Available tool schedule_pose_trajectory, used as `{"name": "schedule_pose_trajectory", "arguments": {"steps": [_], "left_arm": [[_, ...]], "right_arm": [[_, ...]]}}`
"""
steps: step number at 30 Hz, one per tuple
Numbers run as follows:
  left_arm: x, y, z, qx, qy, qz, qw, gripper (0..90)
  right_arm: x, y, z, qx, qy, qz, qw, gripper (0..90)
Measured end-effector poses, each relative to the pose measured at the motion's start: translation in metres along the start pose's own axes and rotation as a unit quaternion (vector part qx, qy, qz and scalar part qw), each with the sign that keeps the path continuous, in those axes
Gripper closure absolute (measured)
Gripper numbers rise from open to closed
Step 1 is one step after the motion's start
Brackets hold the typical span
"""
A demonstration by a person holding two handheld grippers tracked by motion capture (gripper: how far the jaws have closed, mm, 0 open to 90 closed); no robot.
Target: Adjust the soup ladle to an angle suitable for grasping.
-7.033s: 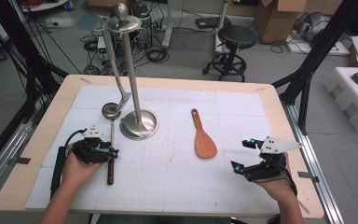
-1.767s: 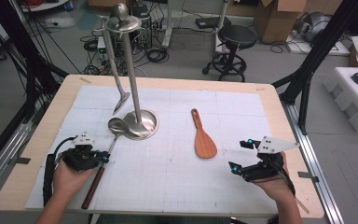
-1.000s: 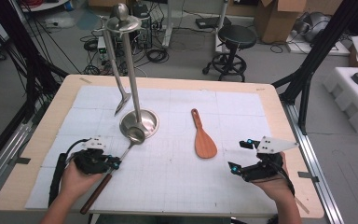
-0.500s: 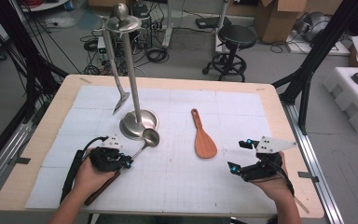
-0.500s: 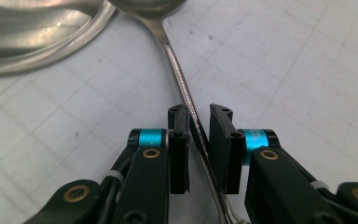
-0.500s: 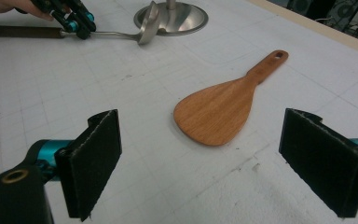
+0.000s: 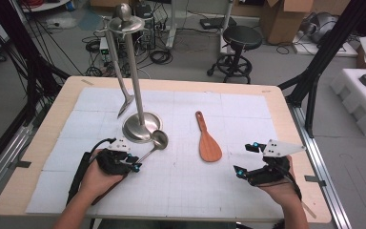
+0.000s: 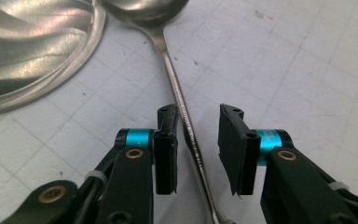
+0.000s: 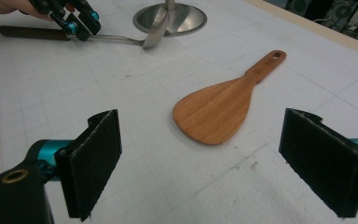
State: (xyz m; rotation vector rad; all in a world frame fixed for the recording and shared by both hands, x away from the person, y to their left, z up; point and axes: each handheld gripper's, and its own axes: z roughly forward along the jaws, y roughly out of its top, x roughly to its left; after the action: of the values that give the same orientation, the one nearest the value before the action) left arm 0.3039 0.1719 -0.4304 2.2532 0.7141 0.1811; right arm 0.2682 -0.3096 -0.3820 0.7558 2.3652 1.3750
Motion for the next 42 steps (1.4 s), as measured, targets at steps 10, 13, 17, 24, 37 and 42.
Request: {"name": "schedule_pose_trajectory", "arguments": {"steps": [10, 13, 17, 24, 37, 42], "left_arm": [[-0.011, -0.007, -0.018, 0.005, 0.016, 0.008, 0.9998, 49.2], [-0.011, -0.013, -0.024, 0.002, 0.017, 0.008, 0.9998, 44.9], [-0.01, -0.025, -0.028, 0.004, 0.013, -0.004, 0.9999, 43.2], [-0.015, -0.032, -0.021, 0.032, 0.016, 0.01, 0.9993, 59.0], [-0.01, -0.02, -0.015, 0.049, -0.002, 0.052, 0.9974, 70.6], [-0.006, -0.015, -0.009, 0.044, -0.016, 0.07, 0.9965, 71.6]], "right_arm": [[0.0, -0.001, -0.004, -0.003, -0.001, 0.0, 1.0, 11.8], [0.0, 0.0, -0.004, -0.004, -0.001, -0.003, 1.0, 11.8], [0.0, 0.0, -0.004, -0.005, -0.001, -0.003, 1.0, 11.8], [0.0, 0.001, -0.001, -0.002, 0.001, -0.005, 1.0, 11.8], [0.001, 0.002, 0.003, 0.002, 0.003, -0.004, 1.0, 11.8], [0.001, 0.002, 0.003, 0.002, 0.004, -0.005, 1.0, 11.8]]}}
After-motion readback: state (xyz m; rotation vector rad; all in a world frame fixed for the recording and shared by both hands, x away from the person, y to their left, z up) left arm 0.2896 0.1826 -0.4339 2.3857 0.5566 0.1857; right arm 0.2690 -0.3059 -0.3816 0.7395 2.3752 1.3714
